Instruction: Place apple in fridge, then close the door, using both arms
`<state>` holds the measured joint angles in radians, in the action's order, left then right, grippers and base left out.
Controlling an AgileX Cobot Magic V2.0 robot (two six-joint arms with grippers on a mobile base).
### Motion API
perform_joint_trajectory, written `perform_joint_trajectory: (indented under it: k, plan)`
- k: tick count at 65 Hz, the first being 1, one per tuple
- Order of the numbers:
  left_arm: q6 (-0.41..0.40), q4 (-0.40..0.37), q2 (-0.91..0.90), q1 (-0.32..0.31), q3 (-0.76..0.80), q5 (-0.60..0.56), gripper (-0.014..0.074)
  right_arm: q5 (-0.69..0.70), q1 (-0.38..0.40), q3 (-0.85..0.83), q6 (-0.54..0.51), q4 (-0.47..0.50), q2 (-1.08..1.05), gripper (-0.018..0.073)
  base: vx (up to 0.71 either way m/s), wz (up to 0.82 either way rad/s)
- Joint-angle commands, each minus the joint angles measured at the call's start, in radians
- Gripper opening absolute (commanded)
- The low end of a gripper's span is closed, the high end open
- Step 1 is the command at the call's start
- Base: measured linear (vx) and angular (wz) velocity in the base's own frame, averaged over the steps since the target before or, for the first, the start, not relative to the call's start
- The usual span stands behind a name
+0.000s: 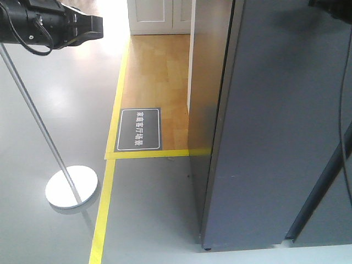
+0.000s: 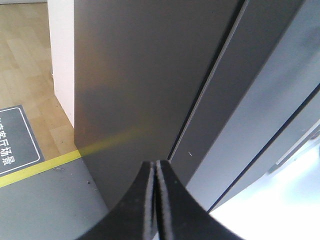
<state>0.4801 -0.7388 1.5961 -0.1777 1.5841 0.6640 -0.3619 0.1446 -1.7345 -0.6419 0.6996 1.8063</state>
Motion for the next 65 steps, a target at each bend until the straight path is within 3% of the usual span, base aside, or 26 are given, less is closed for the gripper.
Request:
perform_joint_trajectory:
  k: [1,29,47,55,65]
  plan:
    - [-0.014,-0.035,-0.039,0.001,0.036,-0.051,-0.0007,-0.007,-0.004,-0.034,-0.014,0.009,-0.069,0.0004,0.0,0.0]
    - [-0.057,-0.035,-0.082,0.001,0.036,0.022,-0.0006,-0.292,-0.005,-0.033,-0.112,0.026,-0.352,0.0004,0.0,0.0]
    - [-0.048,-0.04,-0.169,-0.003,0.019,0.166,-0.0006,-0.568,-0.005,-0.029,-0.123,0.055,-0.515,0.0004,0.0,0.0]
    - [-0.046,-0.042,-0.224,-0.003,-0.052,0.158,-0.0006,-0.668,-0.005,-0.029,-0.143,0.076,-0.565,0.0004,0.0,0.0]
    - [-0.002,-0.069,-0.333,-0.003,-0.272,0.093,-0.0006,-0.722,-0.005,-0.012,-0.15,0.087,-0.632,0.0004,0.0,0.0]
